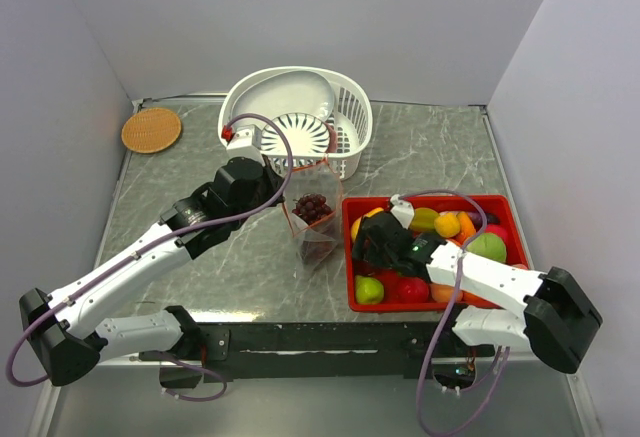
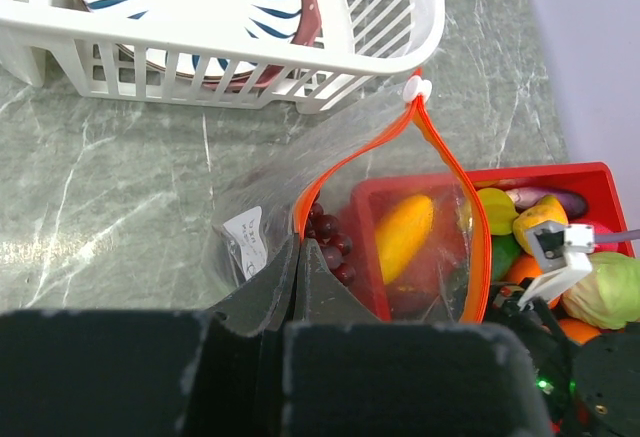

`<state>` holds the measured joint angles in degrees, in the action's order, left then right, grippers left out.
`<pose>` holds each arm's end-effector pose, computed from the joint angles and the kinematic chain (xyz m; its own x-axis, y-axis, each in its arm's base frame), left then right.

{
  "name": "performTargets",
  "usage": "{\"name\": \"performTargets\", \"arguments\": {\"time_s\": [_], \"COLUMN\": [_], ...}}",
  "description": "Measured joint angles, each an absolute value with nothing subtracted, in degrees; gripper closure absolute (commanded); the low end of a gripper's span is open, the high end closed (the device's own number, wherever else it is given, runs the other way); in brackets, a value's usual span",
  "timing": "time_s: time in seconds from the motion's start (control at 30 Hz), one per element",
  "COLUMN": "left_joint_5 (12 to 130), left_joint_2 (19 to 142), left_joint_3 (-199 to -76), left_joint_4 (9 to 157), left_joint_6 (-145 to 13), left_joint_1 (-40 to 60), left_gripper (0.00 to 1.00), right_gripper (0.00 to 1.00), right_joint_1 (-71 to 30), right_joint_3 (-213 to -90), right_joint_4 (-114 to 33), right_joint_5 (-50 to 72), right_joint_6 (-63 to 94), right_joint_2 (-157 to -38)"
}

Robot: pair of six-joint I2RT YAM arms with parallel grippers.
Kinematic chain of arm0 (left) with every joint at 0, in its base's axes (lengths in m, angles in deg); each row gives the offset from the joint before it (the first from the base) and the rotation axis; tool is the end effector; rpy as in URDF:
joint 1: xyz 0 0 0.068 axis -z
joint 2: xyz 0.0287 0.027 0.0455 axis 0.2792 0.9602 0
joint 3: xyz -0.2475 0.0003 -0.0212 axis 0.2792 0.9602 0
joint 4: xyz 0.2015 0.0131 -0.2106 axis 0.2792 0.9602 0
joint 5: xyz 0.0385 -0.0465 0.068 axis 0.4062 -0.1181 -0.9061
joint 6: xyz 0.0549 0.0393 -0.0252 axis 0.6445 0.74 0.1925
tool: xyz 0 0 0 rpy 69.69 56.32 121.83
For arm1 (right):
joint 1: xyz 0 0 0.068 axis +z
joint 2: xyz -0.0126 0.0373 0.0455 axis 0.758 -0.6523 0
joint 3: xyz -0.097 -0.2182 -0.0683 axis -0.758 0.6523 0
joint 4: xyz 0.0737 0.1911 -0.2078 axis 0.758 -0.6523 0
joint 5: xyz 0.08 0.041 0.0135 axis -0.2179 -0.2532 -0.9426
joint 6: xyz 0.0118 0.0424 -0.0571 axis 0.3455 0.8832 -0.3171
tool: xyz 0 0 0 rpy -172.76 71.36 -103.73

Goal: Place the food in the zip-top bag and seal the zipper

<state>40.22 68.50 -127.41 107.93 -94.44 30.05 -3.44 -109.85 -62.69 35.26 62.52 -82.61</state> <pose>0.2306 -0.2076 0.3283 -0.4866 -0.3466 -0.8019 0.1442 0.8735 -0.4650 0.1970 0.1778 0.1278 -0.7968 0.2865 -0.5321 0.1228 0.9389 0.3217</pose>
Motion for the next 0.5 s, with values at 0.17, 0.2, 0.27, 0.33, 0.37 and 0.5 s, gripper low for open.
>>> {"name": "performTargets", "arguments": {"time_s": [0.17,0.2,0.27,0.33,0.37,0.5], "left_joint_5": [40.7,40.7,40.8,40.9,40.9,41.1], "left_joint_2": [68.5,68.5,68.7,68.8,68.8,68.8], "left_joint_3": [-127.4,-127.4,-127.4,-127.4,-127.4,-127.4], "left_joint_4": [107.6,107.5,107.3,107.3,107.3,107.2], "left_joint_6": [-94.5,-94.5,-94.5,-94.5,-94.5,-94.5], "left_joint_1": [30.0,30.0,30.0,30.0,30.0,30.0], "left_gripper": [0.99,0.99,0.99,0.99,0.99,0.99], "right_gripper": [0.39,0.44,0.54,0.62,0.66,0.69], "right_joint_1": [-3.5,-3.5,-3.5,-3.5,-3.5,-3.6], "right_joint_3": [-108.7,-108.7,-108.7,-108.8,-108.9,-112.2], "right_joint_4": [-61.9,-61.8,-62.1,-63.1,-64.0,-69.6], "right_joint_5": [34.9,35.0,35.2,35.7,36.1,37.8], "right_joint_6": [63.5,63.8,64.0,64.1,64.1,63.6], "right_joint_2": [-84.0,-83.9,-83.2,-81.7,-80.5,-75.3]}}
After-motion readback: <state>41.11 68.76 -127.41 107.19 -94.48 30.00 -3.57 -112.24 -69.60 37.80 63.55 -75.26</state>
